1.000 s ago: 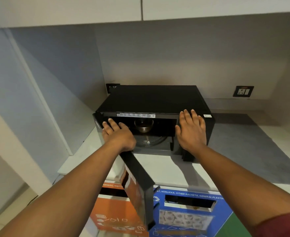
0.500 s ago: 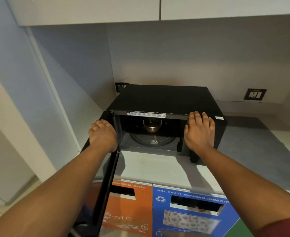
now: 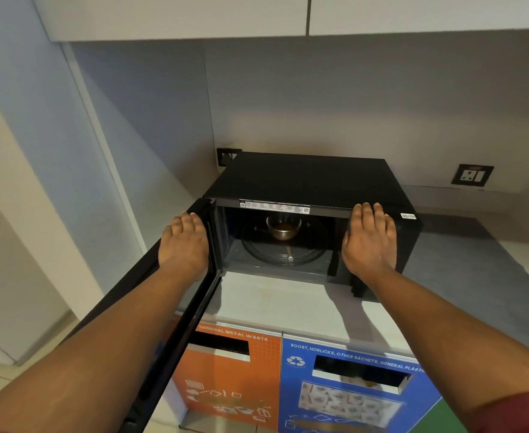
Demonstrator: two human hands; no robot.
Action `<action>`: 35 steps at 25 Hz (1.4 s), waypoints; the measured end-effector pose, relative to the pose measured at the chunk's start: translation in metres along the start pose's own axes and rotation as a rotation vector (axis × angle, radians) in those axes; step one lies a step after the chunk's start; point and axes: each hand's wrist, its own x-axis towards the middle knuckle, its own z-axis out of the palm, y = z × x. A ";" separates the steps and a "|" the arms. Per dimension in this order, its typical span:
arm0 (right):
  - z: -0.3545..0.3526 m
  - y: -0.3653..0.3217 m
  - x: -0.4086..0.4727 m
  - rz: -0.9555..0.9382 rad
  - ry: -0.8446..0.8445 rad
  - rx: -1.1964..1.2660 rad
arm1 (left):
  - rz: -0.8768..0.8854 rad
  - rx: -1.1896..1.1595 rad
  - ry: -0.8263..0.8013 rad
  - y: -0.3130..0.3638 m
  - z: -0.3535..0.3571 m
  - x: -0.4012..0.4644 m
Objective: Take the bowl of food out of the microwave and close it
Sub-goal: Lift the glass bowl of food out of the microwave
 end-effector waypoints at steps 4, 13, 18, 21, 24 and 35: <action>-0.002 0.003 0.000 -0.030 -0.012 -0.014 | 0.059 0.002 0.063 -0.001 0.005 -0.002; 0.029 -0.012 -0.014 -0.414 0.129 0.269 | 0.174 -0.456 0.427 0.049 0.025 0.001; 0.080 -0.038 0.005 -0.258 0.021 0.676 | 0.197 -0.917 0.307 0.097 0.069 0.027; 0.115 -0.067 0.024 0.093 -0.055 1.109 | 0.043 -1.211 0.230 0.128 0.101 0.067; 0.139 -0.095 0.043 0.380 -0.027 1.467 | -0.131 -1.448 0.167 0.152 0.126 0.108; 0.224 -0.127 0.105 0.606 -0.115 1.768 | -0.249 -2.014 -0.016 0.203 0.189 0.225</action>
